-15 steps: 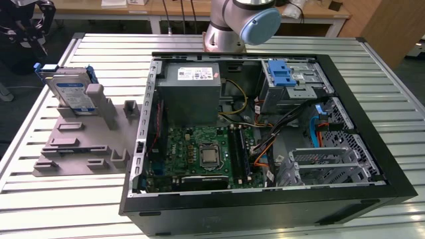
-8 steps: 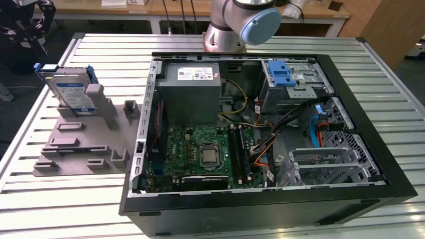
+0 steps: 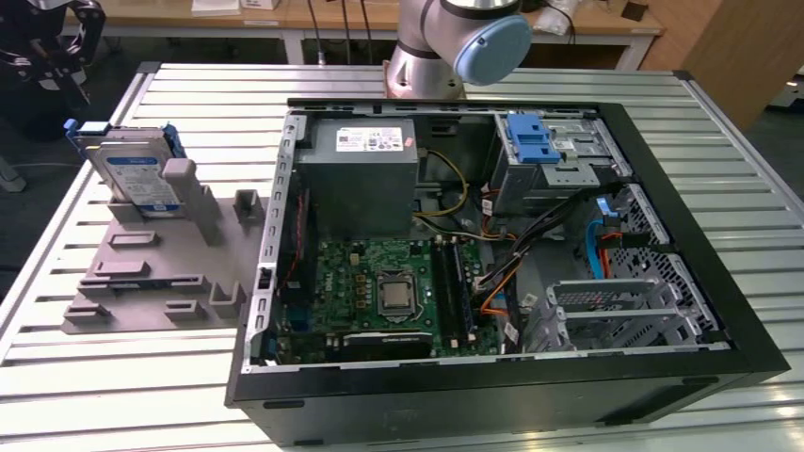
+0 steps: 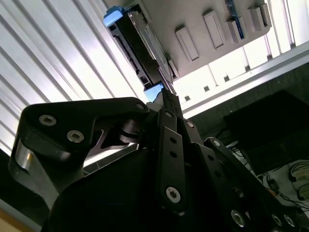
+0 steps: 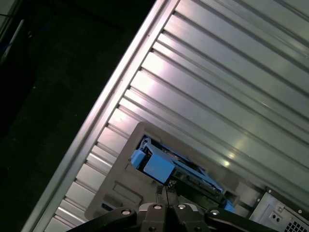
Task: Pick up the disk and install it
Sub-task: 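Pick up the disk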
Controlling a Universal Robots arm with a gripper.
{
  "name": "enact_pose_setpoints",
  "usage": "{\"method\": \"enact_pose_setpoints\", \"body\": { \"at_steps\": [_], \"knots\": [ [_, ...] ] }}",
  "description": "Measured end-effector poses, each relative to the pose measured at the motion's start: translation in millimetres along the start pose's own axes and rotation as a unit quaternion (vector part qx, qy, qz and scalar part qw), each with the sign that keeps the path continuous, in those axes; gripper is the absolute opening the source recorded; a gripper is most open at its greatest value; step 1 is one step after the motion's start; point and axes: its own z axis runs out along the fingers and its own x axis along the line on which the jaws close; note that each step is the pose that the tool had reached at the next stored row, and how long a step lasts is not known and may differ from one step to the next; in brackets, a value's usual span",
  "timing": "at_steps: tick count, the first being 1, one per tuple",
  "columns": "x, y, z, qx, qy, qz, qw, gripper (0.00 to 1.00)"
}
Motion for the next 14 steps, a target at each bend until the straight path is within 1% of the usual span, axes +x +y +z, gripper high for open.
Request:
{"method": "enact_pose_setpoints", "body": {
  "at_steps": [14],
  "knots": [
    [0.0,0.0,0.0,-0.0004,-0.0004,-0.020,0.9998,0.11]
  ]
}}
